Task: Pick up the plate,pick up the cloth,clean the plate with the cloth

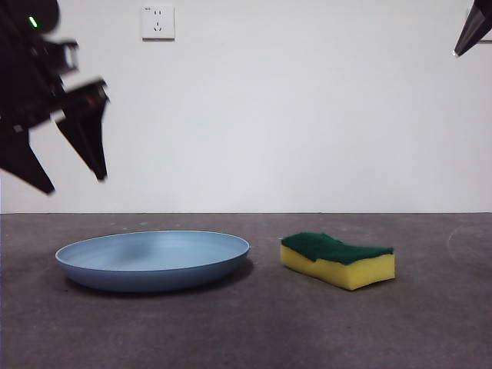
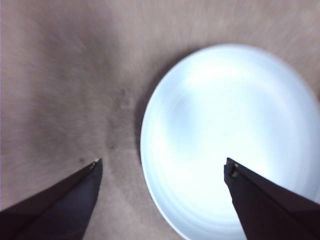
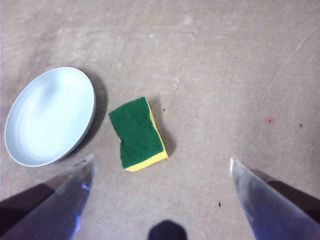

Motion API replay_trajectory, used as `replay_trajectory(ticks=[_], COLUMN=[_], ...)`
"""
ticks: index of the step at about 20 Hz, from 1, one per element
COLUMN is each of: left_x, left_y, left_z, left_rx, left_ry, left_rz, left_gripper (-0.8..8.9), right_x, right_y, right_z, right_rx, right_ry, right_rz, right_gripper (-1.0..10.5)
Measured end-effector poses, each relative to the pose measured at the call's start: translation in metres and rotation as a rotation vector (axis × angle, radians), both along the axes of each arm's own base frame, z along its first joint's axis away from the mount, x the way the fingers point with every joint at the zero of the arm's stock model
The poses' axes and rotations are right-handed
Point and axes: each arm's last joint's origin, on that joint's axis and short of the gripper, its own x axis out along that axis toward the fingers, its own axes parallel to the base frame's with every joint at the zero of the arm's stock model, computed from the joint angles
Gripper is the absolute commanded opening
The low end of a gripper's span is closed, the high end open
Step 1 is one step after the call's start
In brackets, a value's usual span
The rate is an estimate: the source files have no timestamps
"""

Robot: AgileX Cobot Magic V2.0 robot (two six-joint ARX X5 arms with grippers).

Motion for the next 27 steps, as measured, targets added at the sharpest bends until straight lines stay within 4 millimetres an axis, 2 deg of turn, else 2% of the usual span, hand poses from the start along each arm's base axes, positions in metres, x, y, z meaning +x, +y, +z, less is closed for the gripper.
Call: replay_trajectory(ticks=[5, 8, 10, 12, 14, 17, 19, 21, 27], left_x=[0.017, 0.021, 0.022, 0.024, 0.024, 0.024, 0.023, 0.023, 0.024], left_y=[-0.01, -0.013, -0.014, -0.015, -0.015, -0.015, -0.015, -0.015, -0.016], left_z=[-0.046, -0.062, -0.063, -0.062, -0.063, -0.063, -0.063, -0.063, -0.06], left_rx=[0.052, 0.067, 0.067, 0.075, 0.077, 0.08, 0.084, 0.09, 0.079], left_ry=[0.13, 0.179, 0.164, 0.139, 0.14, 0.142, 0.152, 0.155, 0.141], left_rz=[-0.017, -0.024, -0.026, -0.022, -0.021, -0.022, -0.027, -0.037, -0.041], left_gripper=[4.04, 4.04, 3.93, 2.8, 2.66, 1.15, 0.9, -0.14, -0.08], right_x=[0.0, 0.0, 0.0, 0.0, 0.0, 0.0, 0.0, 0.0, 0.0], right_y=[0.0, 0.0, 0.0, 0.0, 0.0, 0.0, 0.0, 0.0, 0.004], right_z=[0.0, 0.0, 0.0, 0.0, 0.0, 0.0, 0.0, 0.0, 0.001], right_rx=[0.0, 0.0, 0.0, 0.0, 0.0, 0.0, 0.0, 0.0, 0.042], right_ry=[0.0, 0.0, 0.0, 0.0, 0.0, 0.0, 0.0, 0.0, 0.0], right_rz=[0.0, 0.0, 0.0, 0.0, 0.0, 0.0, 0.0, 0.0, 0.047], right_gripper=[4.6, 4.6, 4.6, 4.6, 4.6, 4.6, 4.6, 4.6, 4.6])
